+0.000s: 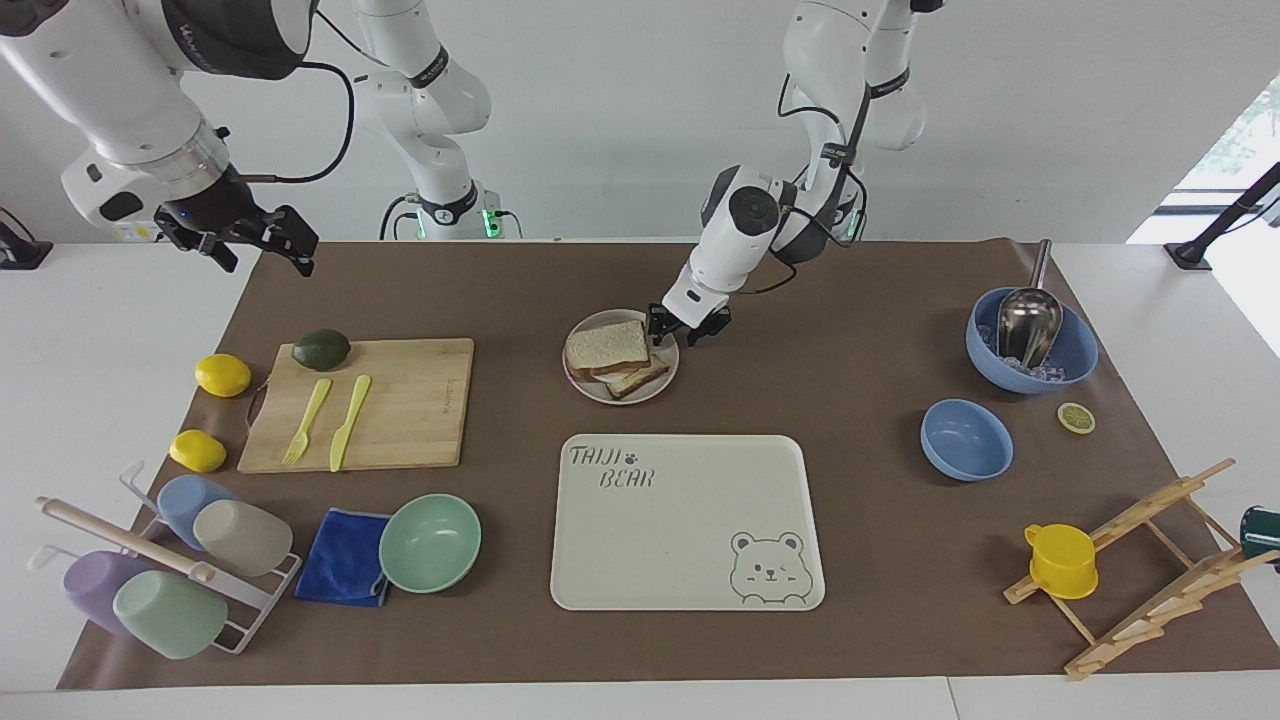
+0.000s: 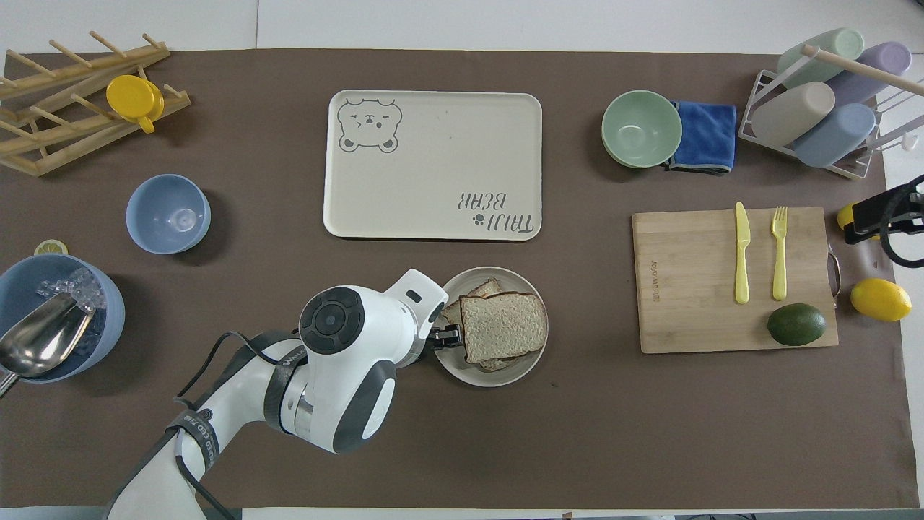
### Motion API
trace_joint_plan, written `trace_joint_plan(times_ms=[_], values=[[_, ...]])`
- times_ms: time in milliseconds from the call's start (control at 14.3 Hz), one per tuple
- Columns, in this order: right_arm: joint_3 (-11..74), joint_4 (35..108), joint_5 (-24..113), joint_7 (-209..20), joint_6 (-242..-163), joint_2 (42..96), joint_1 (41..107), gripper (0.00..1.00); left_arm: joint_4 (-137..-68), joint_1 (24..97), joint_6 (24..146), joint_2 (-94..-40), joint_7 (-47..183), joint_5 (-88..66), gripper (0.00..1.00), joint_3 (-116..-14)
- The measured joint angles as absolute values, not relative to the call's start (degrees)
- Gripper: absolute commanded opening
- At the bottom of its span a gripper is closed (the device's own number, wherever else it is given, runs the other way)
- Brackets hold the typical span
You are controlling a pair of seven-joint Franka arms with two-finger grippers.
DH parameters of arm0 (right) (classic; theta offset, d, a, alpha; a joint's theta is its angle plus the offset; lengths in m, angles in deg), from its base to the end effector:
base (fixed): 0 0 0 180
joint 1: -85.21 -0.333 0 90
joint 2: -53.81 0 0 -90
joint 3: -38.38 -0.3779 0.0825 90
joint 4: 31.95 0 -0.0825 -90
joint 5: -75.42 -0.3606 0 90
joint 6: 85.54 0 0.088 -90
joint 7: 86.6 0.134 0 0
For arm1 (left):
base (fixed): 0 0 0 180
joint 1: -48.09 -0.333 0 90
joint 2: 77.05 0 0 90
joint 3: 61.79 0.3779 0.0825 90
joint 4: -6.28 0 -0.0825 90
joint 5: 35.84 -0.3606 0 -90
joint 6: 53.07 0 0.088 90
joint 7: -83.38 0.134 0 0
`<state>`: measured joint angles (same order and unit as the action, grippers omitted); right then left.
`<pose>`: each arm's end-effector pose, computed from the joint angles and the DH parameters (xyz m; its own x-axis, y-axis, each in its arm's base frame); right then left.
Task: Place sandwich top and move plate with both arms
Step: 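Slide the white plate with the left gripper onto the cream tray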
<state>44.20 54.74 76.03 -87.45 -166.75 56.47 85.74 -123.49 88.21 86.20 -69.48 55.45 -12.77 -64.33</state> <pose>0.5244 -0.0584 0.6483 0.9852 -0.0969 -0.1416 -0.0960 -0.9953 0.0133 0.3847 -0.3651 0.3577 0.9904 0.0294 -0.1349 0.0608 -0.9700 0.2352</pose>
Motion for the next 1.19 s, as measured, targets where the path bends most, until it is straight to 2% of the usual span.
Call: trace_joint_plan(times_ms=[210, 349, 419, 1188], values=[[44.18, 54.74, 76.01, -87.53, -166.75, 56.47, 85.74, 1.00, -124.99, 88.53, 88.56, -69.46, 55.19, -12.19, 0.33, -64.36], [44.16, 54.76, 76.00, -87.54, -166.72, 56.47, 85.74, 1.00, -125.39, 88.53, 89.13, -69.46, 55.16, -11.96, 0.14, -64.36], [44.14, 54.82, 75.98, -87.54, -166.70, 56.47, 85.74, 1.00, -125.39, 88.53, 89.15, -69.46, 55.13, -11.78, 0.02, -64.36], [44.09, 54.99, 75.96, -87.55, -166.69, 56.48, 85.73, 1.00, -123.95, 87.90, 87.48, -70.54, 55.08, -9.60, 0.00, -63.97]])
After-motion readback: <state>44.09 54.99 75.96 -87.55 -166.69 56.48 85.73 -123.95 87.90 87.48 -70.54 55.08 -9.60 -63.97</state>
